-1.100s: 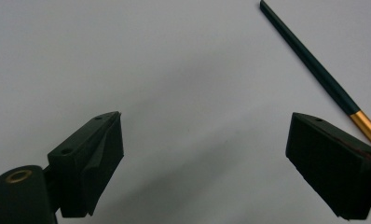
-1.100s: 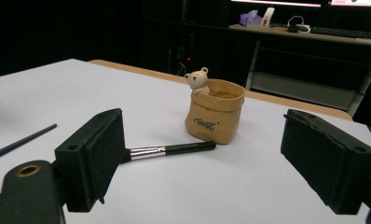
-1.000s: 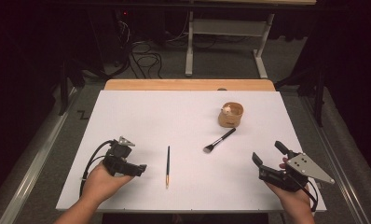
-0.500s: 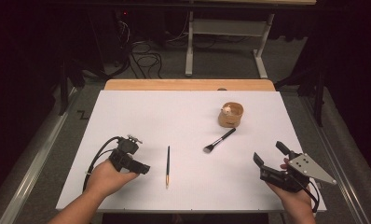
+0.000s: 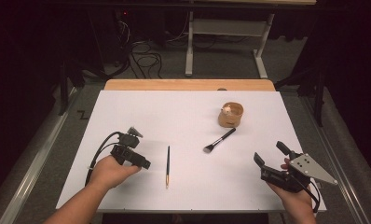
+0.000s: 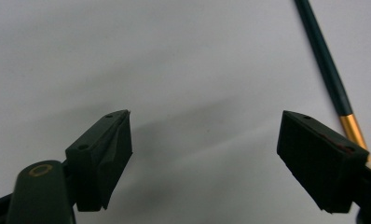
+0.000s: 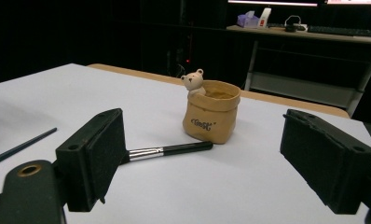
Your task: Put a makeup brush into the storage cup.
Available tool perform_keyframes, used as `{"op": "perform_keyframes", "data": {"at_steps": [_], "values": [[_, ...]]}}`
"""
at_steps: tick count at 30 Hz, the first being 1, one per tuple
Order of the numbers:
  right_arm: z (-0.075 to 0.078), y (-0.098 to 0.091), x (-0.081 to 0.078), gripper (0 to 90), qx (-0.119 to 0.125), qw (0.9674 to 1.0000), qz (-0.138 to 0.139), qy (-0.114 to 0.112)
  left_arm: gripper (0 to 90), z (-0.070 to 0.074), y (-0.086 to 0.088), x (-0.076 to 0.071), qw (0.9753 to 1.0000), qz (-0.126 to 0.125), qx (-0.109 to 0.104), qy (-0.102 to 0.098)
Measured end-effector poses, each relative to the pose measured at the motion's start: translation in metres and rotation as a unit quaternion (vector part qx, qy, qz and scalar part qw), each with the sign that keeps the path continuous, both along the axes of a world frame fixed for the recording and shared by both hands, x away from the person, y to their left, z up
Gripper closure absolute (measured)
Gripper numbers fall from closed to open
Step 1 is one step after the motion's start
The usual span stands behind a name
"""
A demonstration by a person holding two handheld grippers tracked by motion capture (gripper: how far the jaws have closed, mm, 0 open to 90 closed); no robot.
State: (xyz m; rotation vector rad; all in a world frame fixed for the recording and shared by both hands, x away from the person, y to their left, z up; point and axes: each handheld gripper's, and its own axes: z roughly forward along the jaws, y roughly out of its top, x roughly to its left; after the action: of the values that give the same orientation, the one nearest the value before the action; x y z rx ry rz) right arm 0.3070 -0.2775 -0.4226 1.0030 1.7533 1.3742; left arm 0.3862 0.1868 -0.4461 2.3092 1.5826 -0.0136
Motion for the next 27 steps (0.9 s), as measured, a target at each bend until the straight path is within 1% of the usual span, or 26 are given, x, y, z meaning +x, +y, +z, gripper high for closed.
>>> {"op": "perform_keyframes", "data": {"at_steps": [2, 5, 10, 13, 15, 23, 27], "values": [[0.000, 0.001, 0.000, 14.7, 0.001, 1.0000, 0.000, 0.000, 19.5, -0.001, -0.004, 0.001, 1.0000, -0.004, -0.001, 0.005], [-0.001, 0.002, 0.000, 14.9, 0.001, 1.0000, 0.000, 0.002, 19.6, -0.003, -0.010, 0.002, 0.9999, -0.006, -0.004, 0.007], [-0.002, 0.002, 0.000, 15.0, 0.000, 1.0000, 0.000, 0.003, 19.2, -0.005, -0.023, 0.002, 0.9999, -0.013, -0.009, 0.002], [-0.002, 0.002, 0.000, 15.1, -0.001, 1.0000, -0.001, 0.005, 19.2, -0.006, -0.028, 0.002, 0.9998, -0.016, -0.013, 0.005], [-0.003, 0.002, 0.000, 15.1, -0.002, 1.0000, 0.001, 0.005, 19.5, -0.007, -0.032, 0.003, 0.9997, -0.022, -0.010, 0.004], [-0.004, 0.003, 0.000, 15.1, -0.003, 1.0000, 0.000, 0.007, 19.5, -0.008, -0.049, 0.004, 0.9996, -0.024, -0.013, -0.001], [-0.004, 0.002, 0.000, 15.1, -0.004, 1.0000, -0.001, 0.007, 21.4, -0.009, -0.057, 0.006, 0.9996, -0.021, -0.018, -0.001]]}}
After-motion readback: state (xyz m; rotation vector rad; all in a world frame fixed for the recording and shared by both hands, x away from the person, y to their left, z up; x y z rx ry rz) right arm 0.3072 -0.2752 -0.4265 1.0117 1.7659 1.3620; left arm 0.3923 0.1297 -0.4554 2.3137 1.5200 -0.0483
